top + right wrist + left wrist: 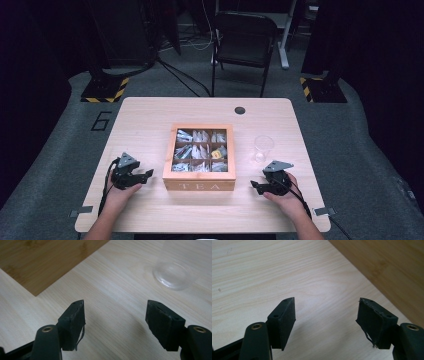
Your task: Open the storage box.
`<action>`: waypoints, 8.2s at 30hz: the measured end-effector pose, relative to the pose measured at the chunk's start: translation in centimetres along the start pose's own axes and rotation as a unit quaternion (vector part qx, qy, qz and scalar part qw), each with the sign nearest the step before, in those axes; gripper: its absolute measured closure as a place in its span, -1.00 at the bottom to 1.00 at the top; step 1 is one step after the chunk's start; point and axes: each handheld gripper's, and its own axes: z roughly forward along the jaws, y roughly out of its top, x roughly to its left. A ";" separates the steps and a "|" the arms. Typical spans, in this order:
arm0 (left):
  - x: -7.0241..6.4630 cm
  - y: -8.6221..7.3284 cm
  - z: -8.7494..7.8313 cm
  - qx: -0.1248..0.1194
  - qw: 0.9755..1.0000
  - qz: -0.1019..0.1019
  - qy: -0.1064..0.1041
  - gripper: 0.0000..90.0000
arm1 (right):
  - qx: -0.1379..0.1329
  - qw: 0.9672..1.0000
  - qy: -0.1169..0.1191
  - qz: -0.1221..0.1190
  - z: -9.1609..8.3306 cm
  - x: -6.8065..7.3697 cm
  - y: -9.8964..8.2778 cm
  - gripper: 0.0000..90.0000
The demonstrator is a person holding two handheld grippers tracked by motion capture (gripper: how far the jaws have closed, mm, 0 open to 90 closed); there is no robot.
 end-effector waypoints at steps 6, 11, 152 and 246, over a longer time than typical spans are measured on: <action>-0.6 0.2 -0.7 -0.017 1.000 0.006 -0.004 -0.27 | -0.017 1.000 -0.001 -0.013 -0.7 0.8 0.6 -0.29; -0.9 0.2 -1.5 -0.032 0.999 0.000 -0.006 -0.22 | -0.031 1.000 -0.002 -0.003 -1.1 0.5 0.7 -0.24; -7.6 2.8 -4.7 -0.096 0.987 0.059 -0.113 0.33 | -0.119 0.985 0.125 -0.008 -3.4 5.6 4.9 0.60; -4.5 13.1 -6.5 -0.174 0.973 0.116 -0.097 0.30 | -0.174 0.979 0.087 -0.065 -7.0 2.3 15.7 0.28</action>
